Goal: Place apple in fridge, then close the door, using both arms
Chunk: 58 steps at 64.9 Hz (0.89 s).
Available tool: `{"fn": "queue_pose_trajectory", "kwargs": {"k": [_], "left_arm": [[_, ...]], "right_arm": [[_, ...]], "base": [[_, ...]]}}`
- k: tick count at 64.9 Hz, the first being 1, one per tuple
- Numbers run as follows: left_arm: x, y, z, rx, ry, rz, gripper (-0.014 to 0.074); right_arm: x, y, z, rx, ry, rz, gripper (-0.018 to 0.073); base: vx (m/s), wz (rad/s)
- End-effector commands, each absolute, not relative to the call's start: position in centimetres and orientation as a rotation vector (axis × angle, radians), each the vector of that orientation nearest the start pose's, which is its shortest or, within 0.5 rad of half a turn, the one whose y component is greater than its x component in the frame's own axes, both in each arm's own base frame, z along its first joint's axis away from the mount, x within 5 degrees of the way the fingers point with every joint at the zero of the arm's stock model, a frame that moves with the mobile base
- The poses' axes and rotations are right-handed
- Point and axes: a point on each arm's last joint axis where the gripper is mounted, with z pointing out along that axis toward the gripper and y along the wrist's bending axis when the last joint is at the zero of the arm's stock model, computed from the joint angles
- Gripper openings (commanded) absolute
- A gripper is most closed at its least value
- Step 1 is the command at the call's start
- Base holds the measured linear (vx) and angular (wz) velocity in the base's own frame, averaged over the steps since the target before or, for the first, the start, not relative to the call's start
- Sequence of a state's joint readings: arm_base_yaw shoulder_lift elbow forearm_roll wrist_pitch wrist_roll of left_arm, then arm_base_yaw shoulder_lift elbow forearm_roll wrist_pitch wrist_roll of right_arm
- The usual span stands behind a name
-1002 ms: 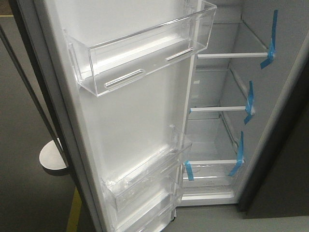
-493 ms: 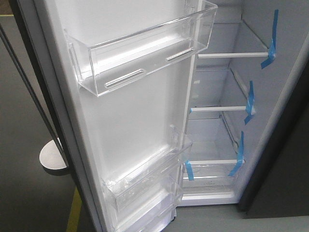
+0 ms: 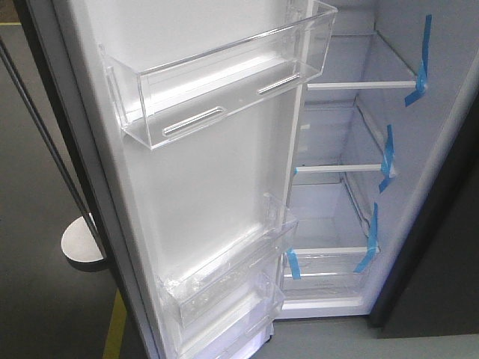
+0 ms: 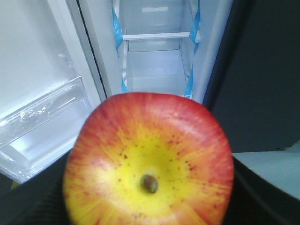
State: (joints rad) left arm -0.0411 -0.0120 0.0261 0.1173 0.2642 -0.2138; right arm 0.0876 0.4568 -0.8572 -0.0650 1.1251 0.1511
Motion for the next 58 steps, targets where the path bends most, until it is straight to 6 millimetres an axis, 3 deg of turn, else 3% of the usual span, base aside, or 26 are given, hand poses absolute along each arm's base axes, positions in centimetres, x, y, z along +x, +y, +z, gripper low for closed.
{"fn": "queue_pose_trajectory", "kwargs": {"k": [1, 42, 50, 58], "left_arm": [[5.6, -0.1, 18.1, -0.074, 1.696, -0.099, -0.0006], [5.6, -0.1, 18.1, -0.074, 1.696, -0.099, -0.0006], [5.6, -0.1, 18.1, -0.074, 1.696, -0.099, -0.0006], [5.6, -0.1, 18.1, -0.074, 1.696, -0.099, -0.0006]], "right_arm": [[5.1, -0.2, 37.7, 0.065, 2.115, 0.048, 0.0135], [5.2, -0.1, 37.8, 0.065, 2.112, 0.061, 0.0135], [6.5, 0.6, 38.4, 0.002, 2.077, 0.105, 0.0136], [8.8, 1.6, 40.2, -0.199, 2.072, 0.118, 0.0141]], "base": [[0.0, 0.0], [0.0, 0.0], [0.0, 0.0], [0.0, 0.0]]}}
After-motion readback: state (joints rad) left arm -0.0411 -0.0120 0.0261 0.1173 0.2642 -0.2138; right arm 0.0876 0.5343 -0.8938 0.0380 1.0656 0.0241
